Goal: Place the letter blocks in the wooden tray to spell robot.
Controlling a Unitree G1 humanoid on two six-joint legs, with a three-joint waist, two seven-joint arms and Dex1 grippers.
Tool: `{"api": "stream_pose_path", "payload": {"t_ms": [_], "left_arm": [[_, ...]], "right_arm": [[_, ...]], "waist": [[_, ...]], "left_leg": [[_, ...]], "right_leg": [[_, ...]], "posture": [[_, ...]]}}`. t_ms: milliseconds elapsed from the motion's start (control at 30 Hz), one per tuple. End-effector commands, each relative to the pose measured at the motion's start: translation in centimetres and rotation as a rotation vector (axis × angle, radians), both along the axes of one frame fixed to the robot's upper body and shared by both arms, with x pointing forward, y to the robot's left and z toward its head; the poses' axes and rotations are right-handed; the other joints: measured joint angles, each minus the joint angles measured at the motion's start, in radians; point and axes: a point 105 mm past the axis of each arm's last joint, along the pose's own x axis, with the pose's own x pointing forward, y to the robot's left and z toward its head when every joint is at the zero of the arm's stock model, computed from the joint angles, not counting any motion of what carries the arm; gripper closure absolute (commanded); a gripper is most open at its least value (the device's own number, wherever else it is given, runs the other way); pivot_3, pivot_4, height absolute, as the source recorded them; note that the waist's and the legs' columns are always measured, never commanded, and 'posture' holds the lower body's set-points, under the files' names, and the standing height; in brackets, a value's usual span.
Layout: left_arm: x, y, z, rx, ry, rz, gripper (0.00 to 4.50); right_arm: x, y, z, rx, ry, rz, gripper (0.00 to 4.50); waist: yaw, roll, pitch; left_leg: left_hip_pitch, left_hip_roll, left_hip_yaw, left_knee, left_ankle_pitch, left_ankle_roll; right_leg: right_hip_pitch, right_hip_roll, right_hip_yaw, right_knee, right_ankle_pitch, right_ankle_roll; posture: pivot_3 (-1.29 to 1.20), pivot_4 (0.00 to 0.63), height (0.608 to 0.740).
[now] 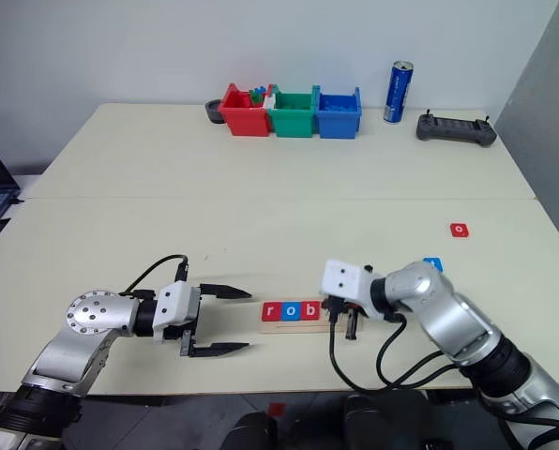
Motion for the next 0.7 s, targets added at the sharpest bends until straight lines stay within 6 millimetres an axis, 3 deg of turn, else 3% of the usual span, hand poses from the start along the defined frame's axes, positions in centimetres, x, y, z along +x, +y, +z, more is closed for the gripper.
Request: {"api": "stream_pose_path", "payload": {"t_ms": [33, 133, 233, 333, 533, 700], "left_arm": [[-0.1, -0.2, 0.8, -0.023, -0.036, -0.001, 0.0], [-0.2, -0.1, 1.2, -0.045, -0.03, 0.014, 0.0], [-0.1, -0.3, 1.7, -0.063, -0.025, 0.019, 0.0], [0.1, -0.3, 1.9, -0.064, -0.023, 0.02, 0.0], [0.6, -0.9, 2.5, -0.058, -0.035, -0.002, 0.0], [0.4, -1.1, 2.6, -0.055, -0.033, -0.011, 0.0]], "right_arm": [[1.6, -2.6, 3.6, 0.135, -0.101, -0.178, 3.25], [3.6, -6.6, 4.9, 0.235, -0.164, -0.431, 2.13], [5.9, -12.6, 5.5, 0.335, -0.273, -0.776, 1.07], [7.0, -15.7, 5.7, 0.392, -0.334, -0.95, 0.03], [11.0, -21.6, 3.9, 0.451, -0.289, -1.227, 0.03], [13.3, -23.1, 1.9, 0.436, -0.215, -1.292, 0.03]], "waist": [[0.0, 0.0, 0.0], [0.001, 0.0, 0.0], [0.001, 0.0, 0.0], [0.0, 0.0, 0.0], [-0.01, 0.0, 0.0], [-0.026, 0.0, 0.0]], "left_leg": [[0.0, 0.0, 0.0, 0.0, 0.0, 0.0], [0.0, 0.0, 0.0, 0.0, 0.0, 0.0], [0.0, 0.0, 0.0, 0.0, 0.0, 0.0], [0.0, 0.0, 0.001, 0.0, 0.0, 0.0], [0.001, 0.0, 0.004, 0.0, 0.0, 0.0], [0.001, 0.0, 0.003, -0.001, 0.0, 0.0]], "right_leg": [[0.0, 0.0, 0.0, 0.0, 0.0, 0.0], [0.0, 0.0, 0.0, 0.0, 0.0, 0.0], [0.0, 0.0, 0.0, 0.0, 0.0, 0.0], [0.0, 0.0, 0.001, 0.0, 0.0, 0.0], [0.0, 0.0, 0.003, 0.001, 0.0, 0.0], [0.0, 0.0, 0.003, 0.001, 0.0, 0.0]], "posture": [[0.0, 0.15, 0.74], [0.0, 0.15, 0.74], [0.0, 0.15, 0.74], [0.0, 0.15, 0.74], [0.0, 0.15, 0.74], [0.0, 0.15, 0.74]]}}
